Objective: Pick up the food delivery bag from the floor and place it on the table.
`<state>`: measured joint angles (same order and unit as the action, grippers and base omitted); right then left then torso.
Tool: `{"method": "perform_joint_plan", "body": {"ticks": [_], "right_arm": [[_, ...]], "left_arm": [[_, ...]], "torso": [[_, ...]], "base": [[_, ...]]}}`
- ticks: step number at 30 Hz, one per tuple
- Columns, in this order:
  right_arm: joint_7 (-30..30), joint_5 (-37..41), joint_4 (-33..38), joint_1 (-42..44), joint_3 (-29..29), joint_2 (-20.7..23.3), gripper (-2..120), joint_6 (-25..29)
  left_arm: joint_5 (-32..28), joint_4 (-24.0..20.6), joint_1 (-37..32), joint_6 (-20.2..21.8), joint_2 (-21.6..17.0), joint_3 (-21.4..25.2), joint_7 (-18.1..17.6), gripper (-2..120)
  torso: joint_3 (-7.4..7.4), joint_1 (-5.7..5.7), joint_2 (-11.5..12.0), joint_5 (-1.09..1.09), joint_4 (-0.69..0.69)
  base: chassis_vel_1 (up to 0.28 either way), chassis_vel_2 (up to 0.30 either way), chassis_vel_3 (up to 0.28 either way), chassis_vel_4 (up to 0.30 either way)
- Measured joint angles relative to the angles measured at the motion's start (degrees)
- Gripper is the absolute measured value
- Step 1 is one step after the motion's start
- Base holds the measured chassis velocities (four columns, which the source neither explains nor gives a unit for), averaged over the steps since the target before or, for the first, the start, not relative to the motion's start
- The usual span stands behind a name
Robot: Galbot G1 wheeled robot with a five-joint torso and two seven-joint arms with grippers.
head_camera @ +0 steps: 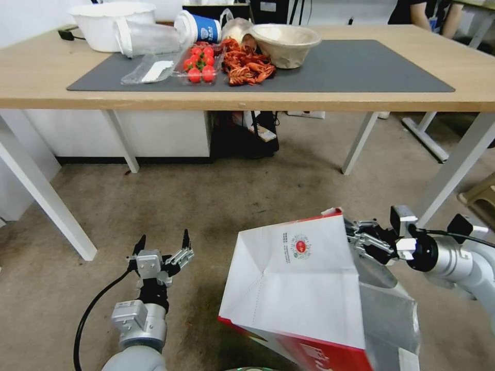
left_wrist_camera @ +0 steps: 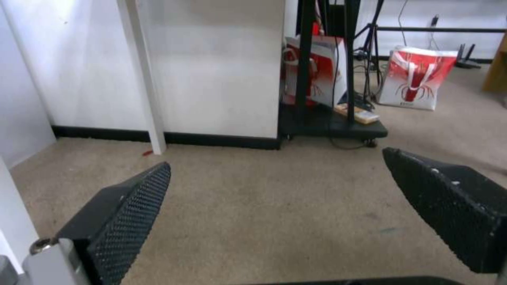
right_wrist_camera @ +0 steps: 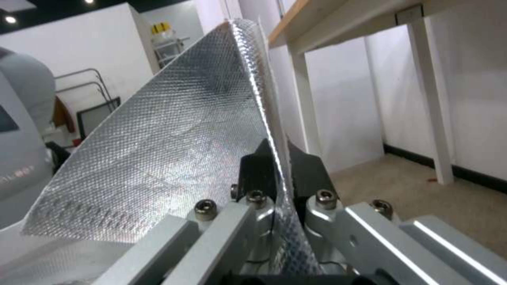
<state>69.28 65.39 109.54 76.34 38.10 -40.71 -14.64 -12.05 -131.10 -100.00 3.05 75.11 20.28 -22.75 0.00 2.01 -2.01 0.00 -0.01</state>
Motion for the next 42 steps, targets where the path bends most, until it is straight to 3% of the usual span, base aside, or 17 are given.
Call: {"method": "perform_joint_plan", "body": {"ticks": [23, 42], "right_arm": [[1.88, 3.02, -0.48, -0.24, 1.18, 1.03, 0, -1.49], [1.95, 3.73, -0.55, -0.10, 1.34, 0.75, 0, -1.61]], "left_arm": [[-1.89, -0.46, 0.29, -0.22, -0.18, 0.26, -0.60, 100], [-2.00, -0.47, 0.48, -0.55, -0.46, 0.48, -0.77, 100]], "torso": [[0.05, 0.00, -0.06, 0.00, 0.00], [3.93, 0.25, -4.21, 0.00, 0.00]], "base": [[0.000, 0.000, 0.000, 0.000], [0.000, 0.000, 0.000, 0.000]]}}
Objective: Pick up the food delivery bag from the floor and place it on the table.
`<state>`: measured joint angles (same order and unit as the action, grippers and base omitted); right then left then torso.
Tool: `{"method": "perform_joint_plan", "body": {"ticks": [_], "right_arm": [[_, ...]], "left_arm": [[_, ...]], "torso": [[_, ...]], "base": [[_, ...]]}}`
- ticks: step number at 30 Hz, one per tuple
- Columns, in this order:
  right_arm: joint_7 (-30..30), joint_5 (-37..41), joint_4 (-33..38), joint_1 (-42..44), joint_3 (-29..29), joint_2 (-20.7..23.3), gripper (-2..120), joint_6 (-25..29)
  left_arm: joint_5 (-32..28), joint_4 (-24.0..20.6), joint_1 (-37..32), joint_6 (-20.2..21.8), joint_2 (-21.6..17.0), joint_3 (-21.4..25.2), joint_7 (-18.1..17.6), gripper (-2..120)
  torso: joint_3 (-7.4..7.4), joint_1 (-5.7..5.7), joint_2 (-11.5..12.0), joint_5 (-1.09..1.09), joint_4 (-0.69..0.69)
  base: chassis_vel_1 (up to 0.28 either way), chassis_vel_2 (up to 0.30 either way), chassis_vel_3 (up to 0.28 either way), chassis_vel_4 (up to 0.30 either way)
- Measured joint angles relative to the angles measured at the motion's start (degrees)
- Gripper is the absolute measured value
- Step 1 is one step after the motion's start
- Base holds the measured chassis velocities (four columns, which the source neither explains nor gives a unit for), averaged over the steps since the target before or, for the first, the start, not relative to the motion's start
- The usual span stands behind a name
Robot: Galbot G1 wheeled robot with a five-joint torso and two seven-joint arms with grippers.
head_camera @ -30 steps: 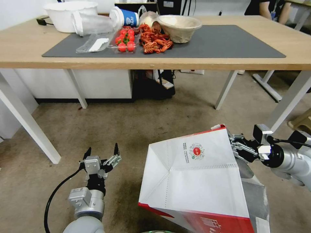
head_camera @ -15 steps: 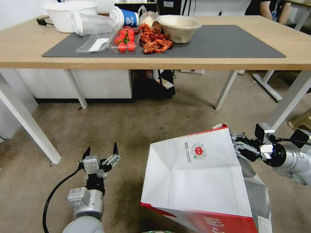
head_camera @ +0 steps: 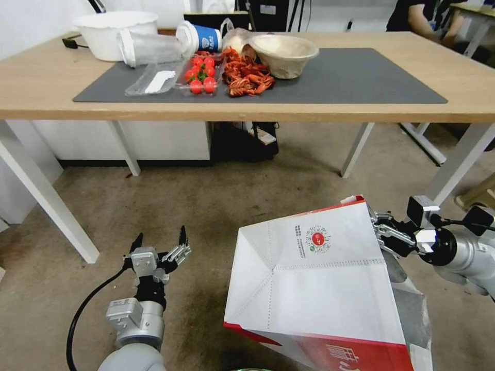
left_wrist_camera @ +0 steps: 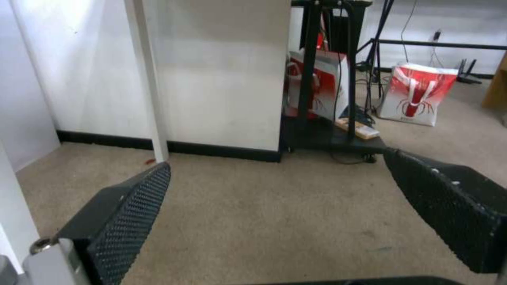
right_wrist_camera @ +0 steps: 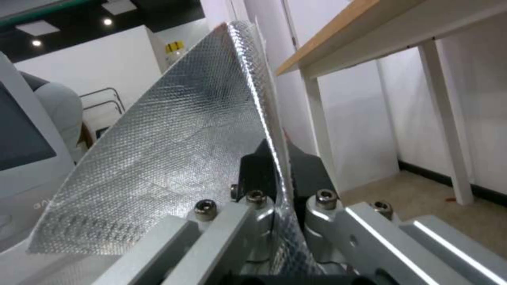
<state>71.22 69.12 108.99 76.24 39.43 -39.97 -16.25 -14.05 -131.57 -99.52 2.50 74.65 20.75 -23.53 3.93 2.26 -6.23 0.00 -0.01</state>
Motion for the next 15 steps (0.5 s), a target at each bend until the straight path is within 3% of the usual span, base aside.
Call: {"method": "perform_joint_plan", "body": {"ticks": [15], "right_arm": [[0.01, -0.15, 0.08, 0.05, 0.00, -0.13, 0, -0.02]], "left_arm": [[0.00, -0.15, -0.07, 0.07, 0.00, 0.07, -0.10, 100]], "torso": [[1.58, 0.28, -1.85, 0.00, 0.00]], "base": [[0.000, 0.000, 0.000, 0.000]]}}
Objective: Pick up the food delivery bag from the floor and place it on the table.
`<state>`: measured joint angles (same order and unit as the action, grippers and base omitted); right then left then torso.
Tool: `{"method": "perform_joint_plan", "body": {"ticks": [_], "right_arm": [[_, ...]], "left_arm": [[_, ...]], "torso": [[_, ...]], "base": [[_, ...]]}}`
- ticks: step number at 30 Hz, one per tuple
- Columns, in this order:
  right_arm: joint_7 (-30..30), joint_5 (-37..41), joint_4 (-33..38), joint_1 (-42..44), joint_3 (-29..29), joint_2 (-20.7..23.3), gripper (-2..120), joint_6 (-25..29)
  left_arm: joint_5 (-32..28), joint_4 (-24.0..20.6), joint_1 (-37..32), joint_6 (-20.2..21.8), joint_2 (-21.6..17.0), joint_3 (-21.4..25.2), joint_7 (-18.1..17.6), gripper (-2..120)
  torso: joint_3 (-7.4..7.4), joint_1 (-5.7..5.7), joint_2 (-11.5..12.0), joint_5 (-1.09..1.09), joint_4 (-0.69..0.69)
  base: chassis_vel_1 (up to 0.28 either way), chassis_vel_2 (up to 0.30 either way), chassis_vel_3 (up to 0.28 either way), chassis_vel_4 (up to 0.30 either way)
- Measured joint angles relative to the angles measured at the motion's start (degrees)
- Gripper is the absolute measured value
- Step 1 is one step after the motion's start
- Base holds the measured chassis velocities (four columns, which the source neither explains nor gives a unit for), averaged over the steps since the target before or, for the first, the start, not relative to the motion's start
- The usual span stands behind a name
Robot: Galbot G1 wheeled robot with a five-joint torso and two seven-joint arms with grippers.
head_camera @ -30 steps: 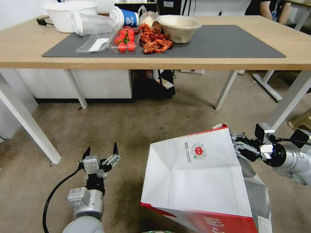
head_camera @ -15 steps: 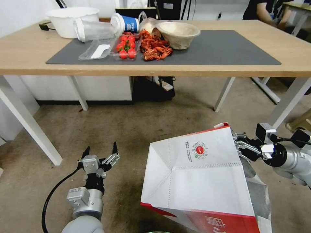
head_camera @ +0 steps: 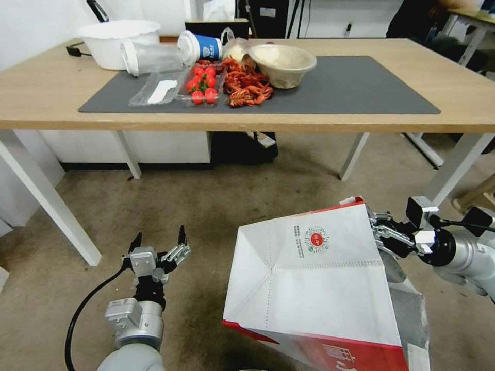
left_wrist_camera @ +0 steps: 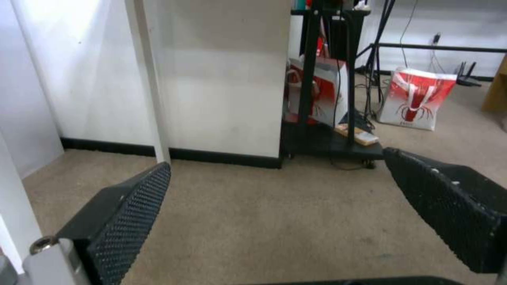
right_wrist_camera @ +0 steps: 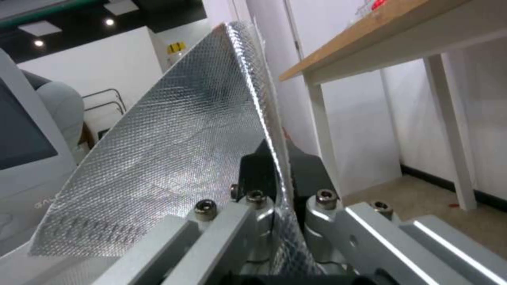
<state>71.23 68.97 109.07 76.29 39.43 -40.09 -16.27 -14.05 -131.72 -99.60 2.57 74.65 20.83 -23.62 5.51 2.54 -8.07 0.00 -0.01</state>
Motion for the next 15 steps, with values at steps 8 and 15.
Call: {"method": "perform_joint_plan", "body": {"ticks": [8, 15], "right_arm": [[0.01, -0.17, 0.18, -0.01, 0.00, -0.15, 0, -0.02], [0.01, -0.42, 0.50, 0.37, 0.03, -0.37, 0, -0.02]], "left_arm": [[0.34, -0.31, -0.21, 0.14, 0.05, 0.02, 0.00, 100], [0.54, -0.55, -0.36, 0.20, 0.05, -0.01, 0.00, 100]], "torso": [[1.27, 0.21, -1.48, 0.00, 0.00], [2.88, 0.58, -3.47, 0.00, 0.00]], "base": [[0.000, 0.000, 0.000, 0.000], [0.000, 0.000, 0.000, 0.000]]}}
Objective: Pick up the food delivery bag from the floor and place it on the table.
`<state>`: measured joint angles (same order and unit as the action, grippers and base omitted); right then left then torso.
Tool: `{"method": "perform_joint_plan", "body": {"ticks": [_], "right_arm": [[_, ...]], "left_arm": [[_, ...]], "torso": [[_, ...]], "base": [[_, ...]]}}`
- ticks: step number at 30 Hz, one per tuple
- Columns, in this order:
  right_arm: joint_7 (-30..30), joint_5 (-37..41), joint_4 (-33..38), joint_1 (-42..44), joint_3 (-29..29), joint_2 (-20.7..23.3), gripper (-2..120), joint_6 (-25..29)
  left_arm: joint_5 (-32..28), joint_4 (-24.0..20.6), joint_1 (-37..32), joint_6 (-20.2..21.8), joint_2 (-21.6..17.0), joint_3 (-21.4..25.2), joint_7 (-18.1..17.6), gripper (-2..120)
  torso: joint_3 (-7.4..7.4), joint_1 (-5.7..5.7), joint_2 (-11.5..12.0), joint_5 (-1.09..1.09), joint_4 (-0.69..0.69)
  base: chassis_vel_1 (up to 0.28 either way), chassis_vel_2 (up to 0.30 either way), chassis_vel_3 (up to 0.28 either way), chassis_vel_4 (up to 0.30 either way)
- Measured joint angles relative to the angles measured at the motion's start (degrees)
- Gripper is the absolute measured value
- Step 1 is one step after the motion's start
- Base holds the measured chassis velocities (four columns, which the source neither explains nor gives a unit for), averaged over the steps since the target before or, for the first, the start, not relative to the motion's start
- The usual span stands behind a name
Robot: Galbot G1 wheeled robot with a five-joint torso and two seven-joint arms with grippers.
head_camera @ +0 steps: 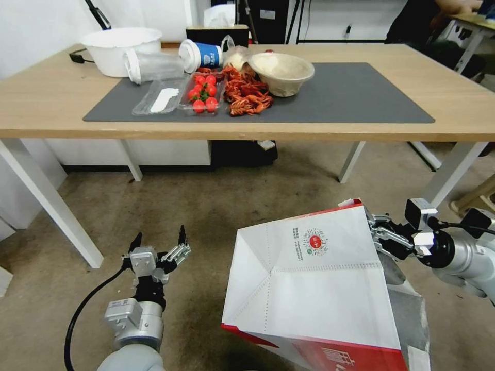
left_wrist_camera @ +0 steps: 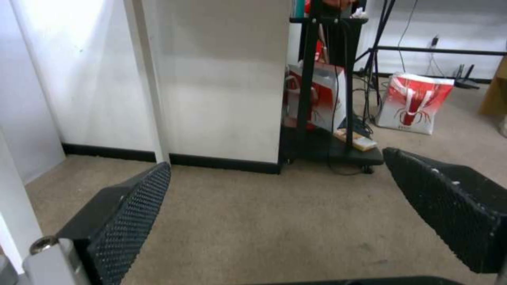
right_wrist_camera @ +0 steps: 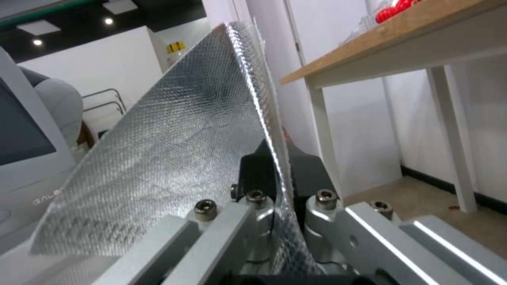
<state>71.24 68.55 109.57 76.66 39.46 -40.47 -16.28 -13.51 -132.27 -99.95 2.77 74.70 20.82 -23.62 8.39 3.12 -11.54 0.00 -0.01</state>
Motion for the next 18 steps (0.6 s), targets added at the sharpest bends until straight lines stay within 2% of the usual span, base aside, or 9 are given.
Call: {"method": "perform_joint_plan", "body": {"ticks": [18], "right_arm": [[0.00, -0.95, -0.11, 0.06, -0.09, -0.53, 0, 0.01]], "left_arm": [[0.67, -0.16, -0.21, 0.08, 0.11, -0.16, 0.11, 100]], "torso": [[4.42, 1.70, -6.10, 0.00, 0.00]], "base": [[0.000, 0.000, 0.000, 0.000]]}}
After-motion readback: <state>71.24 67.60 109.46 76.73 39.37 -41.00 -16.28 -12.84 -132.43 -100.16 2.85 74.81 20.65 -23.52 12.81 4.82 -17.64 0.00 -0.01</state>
